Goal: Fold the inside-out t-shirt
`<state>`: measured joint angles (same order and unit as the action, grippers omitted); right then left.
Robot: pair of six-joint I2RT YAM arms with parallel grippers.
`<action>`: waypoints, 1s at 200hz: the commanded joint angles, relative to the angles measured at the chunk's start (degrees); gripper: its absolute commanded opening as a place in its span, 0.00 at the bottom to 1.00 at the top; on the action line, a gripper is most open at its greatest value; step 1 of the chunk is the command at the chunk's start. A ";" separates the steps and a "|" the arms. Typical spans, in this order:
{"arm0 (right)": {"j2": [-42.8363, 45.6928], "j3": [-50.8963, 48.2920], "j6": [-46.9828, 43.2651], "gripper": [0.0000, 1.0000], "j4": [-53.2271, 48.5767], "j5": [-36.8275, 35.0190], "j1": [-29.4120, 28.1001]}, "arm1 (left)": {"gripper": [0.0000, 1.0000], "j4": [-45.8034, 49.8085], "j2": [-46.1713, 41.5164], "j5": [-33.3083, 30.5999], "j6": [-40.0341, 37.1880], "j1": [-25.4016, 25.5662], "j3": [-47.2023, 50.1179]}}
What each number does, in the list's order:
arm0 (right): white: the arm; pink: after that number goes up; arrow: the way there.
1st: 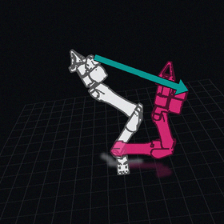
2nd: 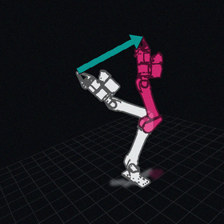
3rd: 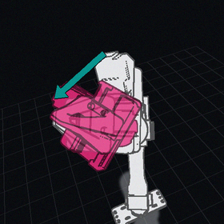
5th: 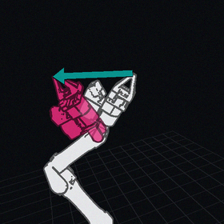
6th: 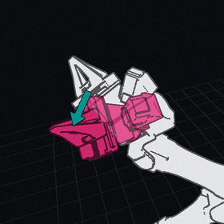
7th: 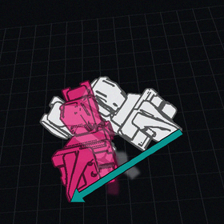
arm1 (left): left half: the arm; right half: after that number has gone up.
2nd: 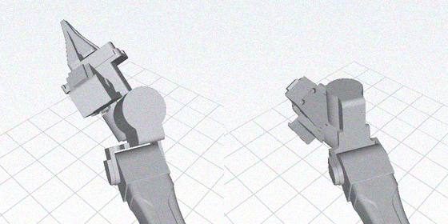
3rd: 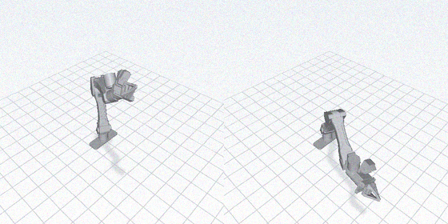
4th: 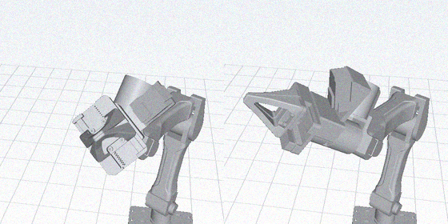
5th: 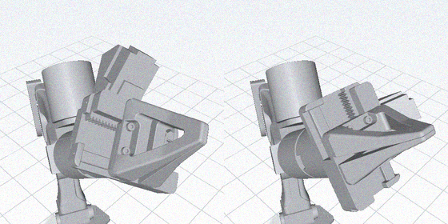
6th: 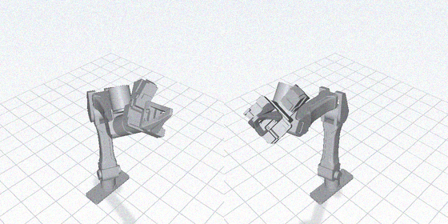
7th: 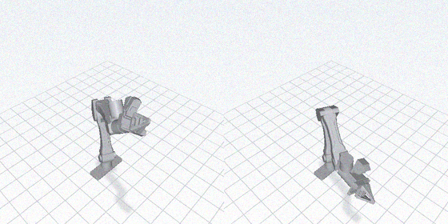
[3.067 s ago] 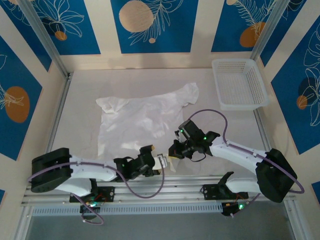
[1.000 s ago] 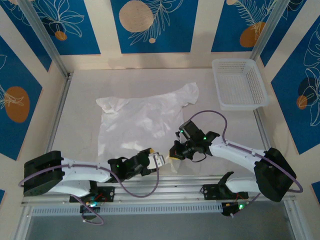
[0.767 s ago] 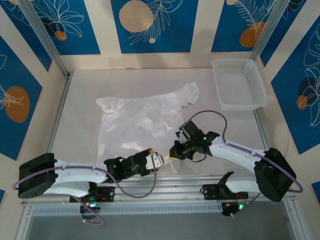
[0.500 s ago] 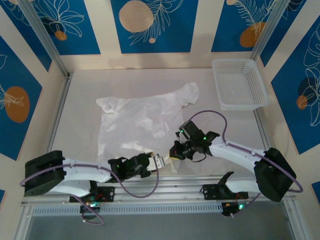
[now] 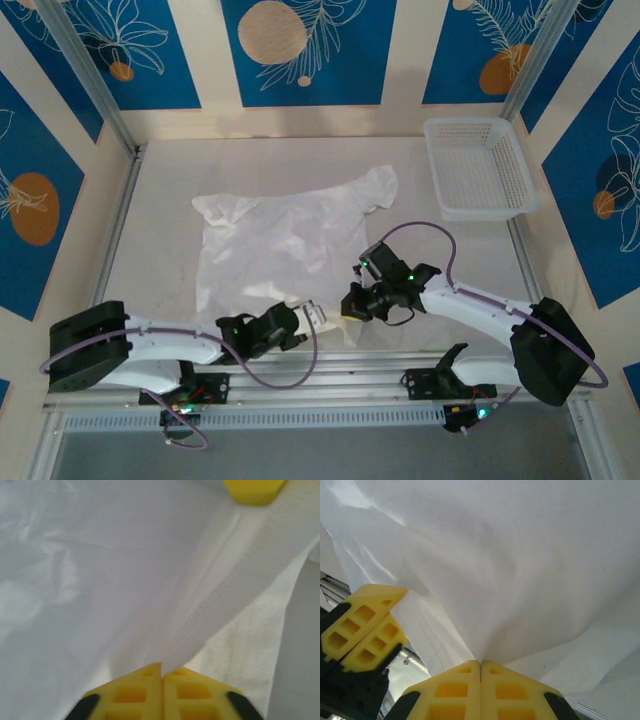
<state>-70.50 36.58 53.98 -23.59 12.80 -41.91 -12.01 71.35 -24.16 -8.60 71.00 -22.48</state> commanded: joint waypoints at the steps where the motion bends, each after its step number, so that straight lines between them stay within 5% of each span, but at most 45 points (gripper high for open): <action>1: 2.11 0.20 -1.91 0.42 -2.86 -1.63 0.18 | 0.00 6.23 -4.77 1.13 1.46 -0.90 -4.56; 13: 4.62 0.72 -4.58 0.58 -3.02 -4.35 -0.76 | 0.00 8.38 -7.24 4.94 1.57 -1.96 -6.91; 37: 13.32 -1.33 -15.21 0.69 4.18 -14.79 -6.51 | 0.00 9.65 -9.54 12.82 2.95 -5.59 -9.48; 73: 21.70 -13.50 -45.85 0.86 29.13 -27.79 -18.23 | 0.00 9.48 -10.53 16.36 3.81 -8.04 -10.31; 106: 13.49 -17.13 -62.89 0.93 44.33 -32.69 -20.62 | 0.00 10.51 -10.74 17.55 4.53 -8.89 -11.90; 129: 2.13 -16.45 -69.50 0.92 55.71 -45.06 -21.53 | 0.00 10.34 -12.07 18.40 4.91 -9.34 -12.11; 143: -2.90 -16.04 -70.69 0.81 63.03 -52.23 -21.23 | 0.00 11.00 -12.78 18.61 4.76 -9.65 -12.00; 160: -2.46 -15.41 -68.42 0.45 61.98 -53.69 -20.48 | 0.00 12.32 -14.00 18.71 4.65 -9.83 -10.95; 193: 9.76 -15.89 -54.73 0.10 45.95 -30.43 -14.75 | 0.00 11.22 -15.89 16.27 6.17 -9.94 -6.60; 200: 12.11 -16.90 -52.77 0.03 45.20 -28.04 -13.84 | 0.07 10.54 -15.68 16.00 6.38 -10.02 -6.00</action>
<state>-66.00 19.90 -7.53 25.56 -26.98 -58.70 -0.75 56.47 -7.51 -4.01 61.47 -31.20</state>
